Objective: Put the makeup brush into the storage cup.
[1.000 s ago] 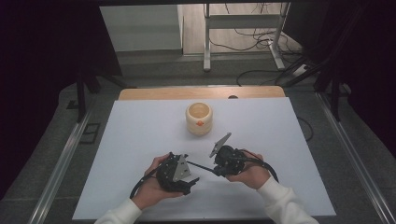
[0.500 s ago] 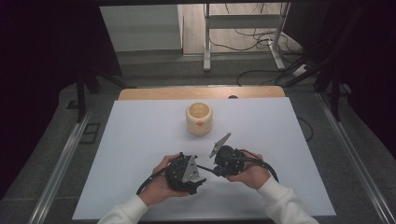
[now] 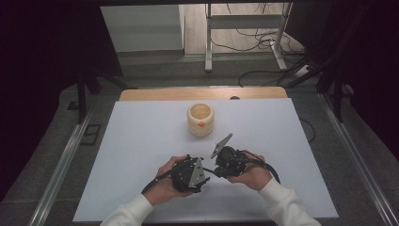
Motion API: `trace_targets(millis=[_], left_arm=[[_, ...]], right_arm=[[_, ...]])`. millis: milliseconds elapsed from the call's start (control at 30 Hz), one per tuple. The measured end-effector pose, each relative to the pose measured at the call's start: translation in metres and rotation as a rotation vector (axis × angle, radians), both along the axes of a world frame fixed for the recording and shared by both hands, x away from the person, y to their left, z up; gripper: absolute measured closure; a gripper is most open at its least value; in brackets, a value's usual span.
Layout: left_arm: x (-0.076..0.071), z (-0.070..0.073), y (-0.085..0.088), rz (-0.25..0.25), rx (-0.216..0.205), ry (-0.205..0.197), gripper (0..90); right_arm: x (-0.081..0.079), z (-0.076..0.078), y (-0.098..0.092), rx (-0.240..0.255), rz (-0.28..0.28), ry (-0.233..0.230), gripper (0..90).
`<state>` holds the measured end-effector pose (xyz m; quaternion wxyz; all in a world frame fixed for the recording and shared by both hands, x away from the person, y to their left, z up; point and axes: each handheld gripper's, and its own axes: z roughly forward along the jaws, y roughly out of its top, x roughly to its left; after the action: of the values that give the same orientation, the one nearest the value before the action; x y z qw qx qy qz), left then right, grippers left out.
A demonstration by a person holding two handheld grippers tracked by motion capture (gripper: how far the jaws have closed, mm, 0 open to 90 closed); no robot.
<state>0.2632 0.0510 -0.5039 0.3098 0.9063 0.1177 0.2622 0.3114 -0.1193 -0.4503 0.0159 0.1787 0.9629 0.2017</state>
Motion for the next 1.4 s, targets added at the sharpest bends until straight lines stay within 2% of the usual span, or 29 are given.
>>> trace_targets(millis=[100, 167, 267, 333, 433, 500, 533, 567, 600, 633, 667, 700, 733, 767, 800, 867, 933, 967, 1033, 1167, 1233, 1400], left_arm=[[-0.001, -0.002, -0.004, -0.015, 0.021, -0.026, 43.6], [-0.002, -0.003, -0.006, -0.031, 0.057, -0.051, 49.0], [-0.004, -0.003, -0.008, -0.034, 0.067, -0.072, 62.4], [-0.005, -0.001, -0.006, -0.036, 0.069, -0.067, 70.5], [-0.006, 0.0, -0.006, -0.038, 0.072, -0.071, 74.4], [-0.008, -0.001, -0.007, -0.048, 0.076, -0.054, 77.6], [-0.008, -0.001, -0.008, -0.057, 0.087, -0.053, 79.3], [-0.007, 0.001, -0.007, -0.08, 0.132, -0.057, 80.7], [-0.007, 0.001, -0.008, -0.089, 0.137, -0.047, 82.0], [-0.01, -0.005, -0.012, -0.07, 0.056, -0.03, 83.0], [-0.01, -0.004, -0.012, -0.07, 0.056, -0.026, 83.5], [-0.007, 0.001, -0.009, -0.088, 0.137, -0.039, 83.6], [-0.007, 0.002, -0.008, -0.084, 0.133, -0.036, 83.7], [-0.007, 0.002, -0.007, -0.073, 0.096, -0.025, 83.7], [-0.006, 0.003, -0.006, -0.072, 0.092, -0.021, 83.7], [-0.005, 0.006, -0.003, -0.072, 0.093, -0.026, 83.8], [-0.005, 0.006, -0.002, -0.066, 0.073, -0.021, 83.8], [-0.005, 0.007, -0.001, -0.067, 0.084, -0.022, 83.7], [-0.005, 0.008, 0.0, -0.061, 0.08, -0.023, 83.7], [-0.005, 0.009, 0.002, -0.051, 0.075, -0.026, 83.7], [-0.005, 0.009, 0.003, -0.039, 0.052, -0.024, 83.7], [-0.003, 0.011, 0.009, -0.018, 0.026, -0.017, 83.7]], right_arm=[[-0.002, 0.001, 0.001, 0.007, 0.013, 0.003, 84.7], [-0.002, 0.002, 0.002, 0.006, 0.02, -0.004, 84.7], [-0.003, 0.003, 0.002, 0.01, 0.021, -0.003, 84.7], [-0.003, 0.002, 0.002, 0.007, 0.032, 0.002, 84.7], [-0.003, 0.005, 0.002, 0.028, 0.026, -0.002, 84.5], [-0.003, 0.008, 0.001, 0.042, 0.029, -0.002, 84.4], [-0.003, 0.01, 0.0, 0.052, 0.028, -0.002, 84.2], [-0.002, 0.01, 0.0, 0.06, 0.025, 0.0, 83.8], [-0.002, 0.01, -0.001, 0.064, 0.022, 0.002, 83.2], [-0.001, 0.011, -0.001, 0.07, 0.018, 0.002, 82.6], [-0.001, 0.011, -0.002, 0.076, 0.012, 0.001, 82.1], [0.0, 0.011, -0.002, 0.08, 0.008, 0.003, 81.8], [0.0, 0.01, -0.003, 0.088, 0.006, -0.001, 80.9], [0.001, 0.011, -0.003, 0.098, -0.002, -0.002, 78.2], [0.002, 0.011, -0.005, 0.116, -0.019, -0.01, 70.6], [0.004, 0.014, -0.007, 0.153, -0.059, -0.028, 62.6], [0.005, 0.018, -0.011, 0.193, -0.092, -0.054, 50.8], [0.007, 0.02, -0.013, 0.216, -0.107, -0.069, 47.5], [0.009, 0.025, -0.02, 0.259, -0.136, -0.095, 38.6], [0.008, 0.029, -0.026, 0.308, -0.164, -0.113, 30.1], [0.009, 0.03, -0.03, 0.332, -0.153, -0.128, 29.0], [0.009, 0.031, -0.038, 0.387, -0.148, -0.151, 23.0]])
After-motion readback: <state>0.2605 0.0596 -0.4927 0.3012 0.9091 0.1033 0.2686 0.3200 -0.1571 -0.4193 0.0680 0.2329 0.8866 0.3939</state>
